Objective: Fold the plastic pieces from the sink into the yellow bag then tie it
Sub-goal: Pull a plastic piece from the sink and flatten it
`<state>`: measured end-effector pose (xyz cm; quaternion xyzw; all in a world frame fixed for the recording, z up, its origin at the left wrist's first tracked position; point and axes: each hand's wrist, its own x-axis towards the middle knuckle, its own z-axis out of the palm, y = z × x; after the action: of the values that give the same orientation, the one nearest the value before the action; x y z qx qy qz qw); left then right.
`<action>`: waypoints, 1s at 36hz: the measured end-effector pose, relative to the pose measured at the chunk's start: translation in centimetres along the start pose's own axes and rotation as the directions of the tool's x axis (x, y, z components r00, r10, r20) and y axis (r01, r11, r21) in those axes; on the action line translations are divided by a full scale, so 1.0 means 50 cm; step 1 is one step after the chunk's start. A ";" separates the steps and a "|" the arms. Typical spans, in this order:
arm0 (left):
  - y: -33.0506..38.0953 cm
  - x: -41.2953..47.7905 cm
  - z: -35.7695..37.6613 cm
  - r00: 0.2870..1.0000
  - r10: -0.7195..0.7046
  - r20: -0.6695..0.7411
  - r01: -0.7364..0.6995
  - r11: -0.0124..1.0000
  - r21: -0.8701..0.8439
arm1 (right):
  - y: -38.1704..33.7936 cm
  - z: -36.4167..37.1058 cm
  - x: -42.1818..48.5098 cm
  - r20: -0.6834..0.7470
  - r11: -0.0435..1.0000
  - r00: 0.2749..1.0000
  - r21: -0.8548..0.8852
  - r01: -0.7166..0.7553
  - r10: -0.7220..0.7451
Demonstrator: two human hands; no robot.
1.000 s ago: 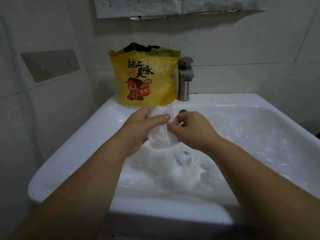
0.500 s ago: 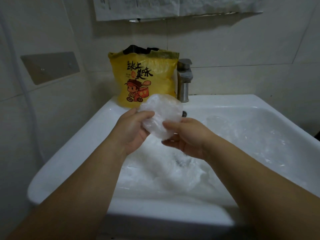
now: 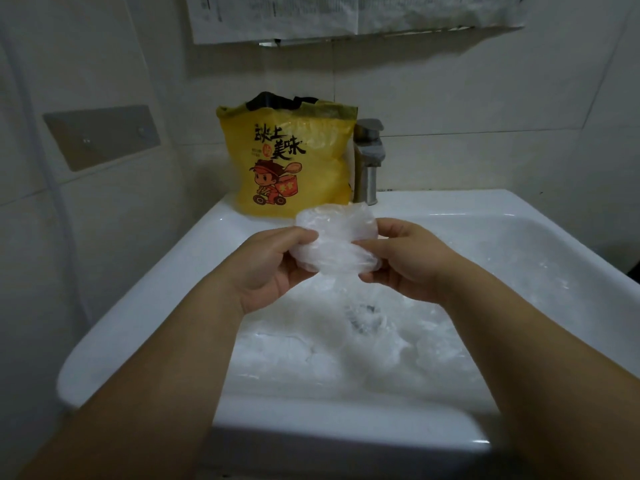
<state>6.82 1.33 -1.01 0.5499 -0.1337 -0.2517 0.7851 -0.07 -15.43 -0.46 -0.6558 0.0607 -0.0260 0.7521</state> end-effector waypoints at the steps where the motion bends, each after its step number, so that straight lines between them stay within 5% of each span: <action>1: 0.001 -0.001 0.000 1.000 -0.001 0.017 0.001 1.000 0.006 | -0.002 -0.001 -0.001 0.011 1.000 1.000 0.020 0.003 -0.003; 17: 0.007 -0.020 0.007 0.990 -0.034 0.137 0.018 0.993 0.114 | -0.015 -0.020 -0.004 0.112 0.979 0.993 0.193 -0.062 0.041; 25: -0.007 -0.009 0.004 0.997 0.069 0.044 -0.078 0.962 0.260 | -0.024 -0.019 -0.012 0.175 0.968 0.982 0.223 -0.116 0.077; 31: -0.015 -0.003 0.000 0.986 0.153 0.063 -0.164 0.876 0.454 | -0.011 -0.004 -0.007 0.109 0.983 0.977 -0.010 -0.181 0.181; 36: 0.000 -0.015 0.004 0.996 0.081 0.039 -0.088 0.962 0.259 | -0.008 -0.010 -0.007 0.058 0.996 0.997 -0.083 -0.045 0.050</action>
<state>6.12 1.57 -0.88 0.6385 -0.2001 -0.2058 0.7141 -0.45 -15.92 -0.10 -0.6846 0.0545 0.0142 0.7267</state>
